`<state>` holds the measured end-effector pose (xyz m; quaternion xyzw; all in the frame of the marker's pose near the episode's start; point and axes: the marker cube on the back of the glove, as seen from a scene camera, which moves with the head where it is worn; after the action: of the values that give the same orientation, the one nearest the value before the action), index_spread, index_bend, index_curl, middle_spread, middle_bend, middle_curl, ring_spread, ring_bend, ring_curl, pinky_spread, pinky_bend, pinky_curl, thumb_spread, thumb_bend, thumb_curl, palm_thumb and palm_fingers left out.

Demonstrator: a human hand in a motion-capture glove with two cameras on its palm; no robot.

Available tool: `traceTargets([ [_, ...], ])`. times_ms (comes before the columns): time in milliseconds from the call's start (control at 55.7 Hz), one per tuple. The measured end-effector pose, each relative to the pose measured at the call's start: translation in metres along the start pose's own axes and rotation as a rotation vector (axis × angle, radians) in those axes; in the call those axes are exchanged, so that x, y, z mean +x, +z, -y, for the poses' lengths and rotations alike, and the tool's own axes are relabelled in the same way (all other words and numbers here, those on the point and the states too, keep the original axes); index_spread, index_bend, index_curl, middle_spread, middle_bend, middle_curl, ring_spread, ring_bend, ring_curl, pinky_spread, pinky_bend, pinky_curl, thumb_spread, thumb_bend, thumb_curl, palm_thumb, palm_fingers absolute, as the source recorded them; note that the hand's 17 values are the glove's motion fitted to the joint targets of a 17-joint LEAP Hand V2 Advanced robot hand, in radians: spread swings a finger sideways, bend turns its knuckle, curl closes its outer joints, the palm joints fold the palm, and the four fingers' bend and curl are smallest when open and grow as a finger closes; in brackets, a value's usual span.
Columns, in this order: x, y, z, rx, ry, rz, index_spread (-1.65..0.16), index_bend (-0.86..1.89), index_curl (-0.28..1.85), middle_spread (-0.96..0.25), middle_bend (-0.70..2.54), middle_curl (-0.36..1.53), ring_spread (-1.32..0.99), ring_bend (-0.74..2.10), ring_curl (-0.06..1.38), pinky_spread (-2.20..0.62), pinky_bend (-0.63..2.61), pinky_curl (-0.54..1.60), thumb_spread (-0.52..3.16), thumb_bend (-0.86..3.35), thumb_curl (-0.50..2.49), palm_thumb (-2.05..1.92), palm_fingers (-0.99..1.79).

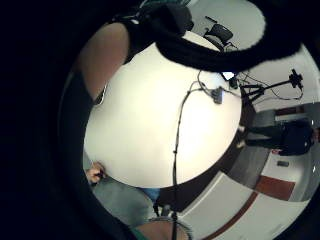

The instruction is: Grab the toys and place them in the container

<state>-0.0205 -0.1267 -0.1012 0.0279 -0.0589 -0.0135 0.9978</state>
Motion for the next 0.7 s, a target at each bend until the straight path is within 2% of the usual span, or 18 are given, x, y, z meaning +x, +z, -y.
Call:
traceTargets([
  [126, -0.002, 0.030, -0.050, 0.008, -0.025, 0.008, -0.35, 0.15, 0.28, -0.14, 0.13, 0.26, -0.08, 0.23, 0.39, 0.04, 0.77, 0.31, 1.49, -0.02, 0.29, -0.03, -0.13],
  [251, -0.008, 0.089, -0.113, -0.007, -0.028, 0.005, -0.36, 0.17, 0.29, -0.14, 0.14, 0.25, -0.08, 0.21, 0.38, 0.05, 0.75, 0.31, 1.49, -0.02, 0.27, -0.03, -0.11],
  [377, -0.010, 0.134, -0.149, -0.051, 0.001, 0.024, -0.36, 0.19, 0.31, -0.14, 0.14, 0.25, -0.08, 0.19, 0.38, 0.05, 0.73, 0.31, 1.49, -0.02, 0.26, -0.03, -0.09],
  [520, -0.009, 0.164, -0.167, -0.072, 0.008, 0.014, -0.37, 0.20, 0.34, -0.15, 0.14, 0.24, -0.08, 0.19, 0.37, 0.05, 0.71, 0.31, 1.49, -0.02, 0.25, -0.03, -0.07],
  [700, -0.002, 0.183, -0.164, -0.096, 0.019, 0.016, -0.37, 0.22, 0.37, -0.15, 0.15, 0.24, -0.10, 0.19, 0.36, 0.05, 0.68, 0.32, 1.50, -0.01, 0.25, -0.01, -0.05],
])
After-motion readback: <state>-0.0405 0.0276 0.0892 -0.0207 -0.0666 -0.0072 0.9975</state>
